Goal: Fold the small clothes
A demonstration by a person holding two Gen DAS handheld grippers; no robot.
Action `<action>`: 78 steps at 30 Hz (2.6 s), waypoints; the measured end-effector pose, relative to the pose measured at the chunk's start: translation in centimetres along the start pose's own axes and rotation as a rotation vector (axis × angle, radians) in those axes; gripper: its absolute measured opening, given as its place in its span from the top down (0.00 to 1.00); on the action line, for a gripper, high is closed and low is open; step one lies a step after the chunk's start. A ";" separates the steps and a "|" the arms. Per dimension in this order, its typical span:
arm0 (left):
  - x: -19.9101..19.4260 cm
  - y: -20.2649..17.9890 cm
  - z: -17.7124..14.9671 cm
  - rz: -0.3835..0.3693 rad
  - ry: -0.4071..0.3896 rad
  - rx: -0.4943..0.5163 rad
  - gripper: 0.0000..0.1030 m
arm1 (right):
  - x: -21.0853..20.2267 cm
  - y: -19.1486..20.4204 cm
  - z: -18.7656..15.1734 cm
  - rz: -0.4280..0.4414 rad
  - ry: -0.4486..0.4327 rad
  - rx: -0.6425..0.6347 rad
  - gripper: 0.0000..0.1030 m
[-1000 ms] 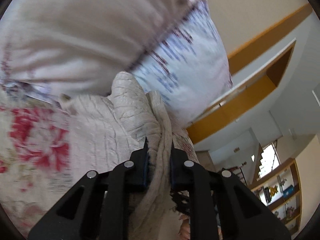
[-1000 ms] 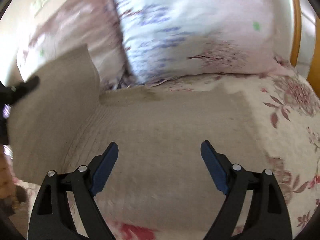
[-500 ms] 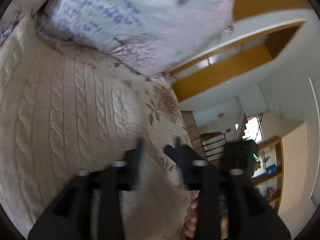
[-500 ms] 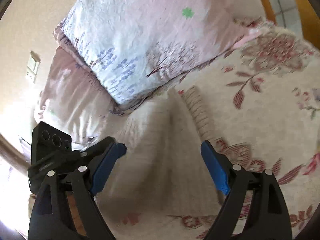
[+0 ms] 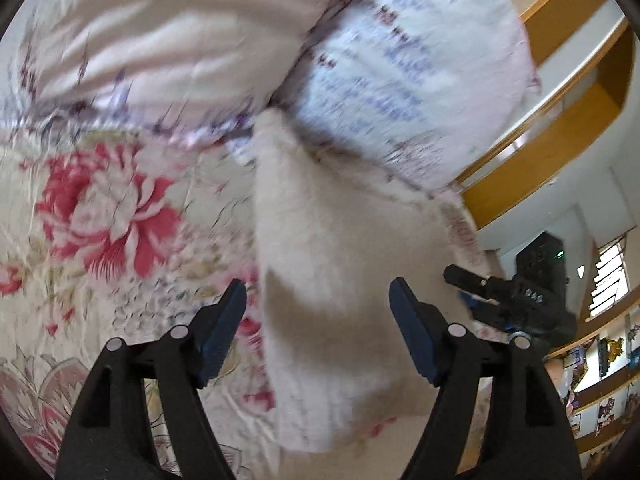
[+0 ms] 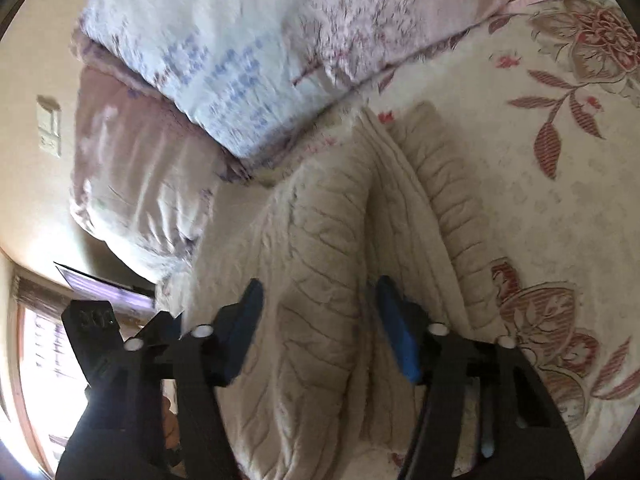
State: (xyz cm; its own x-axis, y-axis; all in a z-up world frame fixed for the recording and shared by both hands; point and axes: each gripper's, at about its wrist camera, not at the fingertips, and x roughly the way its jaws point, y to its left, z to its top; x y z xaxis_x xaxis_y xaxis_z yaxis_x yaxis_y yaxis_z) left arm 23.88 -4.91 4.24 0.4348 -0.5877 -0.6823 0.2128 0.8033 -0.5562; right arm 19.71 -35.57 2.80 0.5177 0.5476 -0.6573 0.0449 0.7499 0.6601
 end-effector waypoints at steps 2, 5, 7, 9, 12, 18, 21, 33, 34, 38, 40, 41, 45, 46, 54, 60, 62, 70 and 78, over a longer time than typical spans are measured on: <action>0.9 0.5 -0.3 -0.002 0.020 -0.006 0.29 | 0.3 0.2 0.1 -0.006 0.001 -0.015 0.48; 1.3 0.6 -0.5 -0.027 0.021 -0.014 0.26 | 0.8 -0.2 0.8 -0.002 -0.014 0.014 0.58; 1.3 0.7 -0.6 -0.031 0.014 -0.016 0.24 | 0.7 0.0 1.0 -0.012 -0.042 -0.007 0.68; 1.4 0.8 -0.5 -0.036 0.008 -0.023 0.22 | 0.5 1.2 0.6 -0.041 -0.080 -0.101 0.71; 0.9 1.0 -0.8 -0.042 0.001 -0.029 0.20 | 1.9 1.3 0.6 -0.062 -0.015 -0.093 0.71; 1.3 0.6 -1.1 -0.072 0.010 -0.012 0.20 | 1.7 0.6 1.0 -0.029 -0.013 -0.062 0.79; 1.1 0.6 -1.2 -0.099 0.012 -0.018 0.19 | 0.5 3.9 0.5 -0.168 -0.109 -0.229 0.81; 0.7 -0.3 -1.4 -0.135 0.025 0.024 0.18 | -3.9 5.2 2.0 -0.352 -0.276 -0.317 0.83; 0.7 -0.4 -1.4 -0.136 0.027 0.029 0.18 | -4.0 5.5 2.1 -0.354 -0.282 -0.320 0.83; 0.7 -0.4 -1.2 -0.156 0.032 0.040 0.19 | -3.9 5.1 3.0 -0.395 -0.287 -0.328 0.83; 0.8 -0.5 -1.2 -0.165 0.036 0.040 0.20 | -2.4 3.6 4.0 -0.461 -0.249 -0.312 0.83; 0.8 -0.4 -1.2 -0.170 0.038 0.039 0.20 | -1.4 2.4 4.5 -0.483 -0.211 -0.281 0.82; 0.3 -0.4 -1.5 -0.176 0.028 0.015 0.21 | -2.4 -0.4 4.7 -0.454 -0.207 -0.156 0.67; -0.1 -0.4 -1.6 -0.172 0.014 0.020 0.20 | -3.3 -0.5 4.3 -0.444 -0.230 -0.144 0.55; -0.6 -1.4 -1.9 -0.206 0.045 -0.008 0.20 | -9.2 -1.8 -1.9 -0.259 -0.270 -0.096 0.42; 0.2 -2.0 -2.8 -0.195 0.073 -0.033 0.21 | -7.5 -2.0 -4.4 -0.288 -0.197 -0.137 0.67; 0.4 -2.0 -3.0 -0.185 0.081 -0.042 0.21 | -7.5 -2.0 -4.8 -0.279 -0.212 -0.140 0.89; 0.5 -2.3 -3.2 -0.170 0.094 -0.017 0.22 | -9.8 -2.0 -6.4 -0.334 -0.295 -0.164 0.91; 2.0 -2.4 -4.0 -0.149 0.164 0.023 0.56 | -7.4 -5.2 -6.1 -0.389 -0.220 -0.070 0.90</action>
State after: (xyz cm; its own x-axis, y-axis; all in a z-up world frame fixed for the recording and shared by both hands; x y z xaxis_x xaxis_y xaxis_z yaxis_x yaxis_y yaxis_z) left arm 20.72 -8.38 2.29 0.2498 -0.7064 -0.6623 0.2851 0.7073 -0.6468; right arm 10.40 -41.24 2.01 0.6436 0.1342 -0.7535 0.2175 0.9118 0.3482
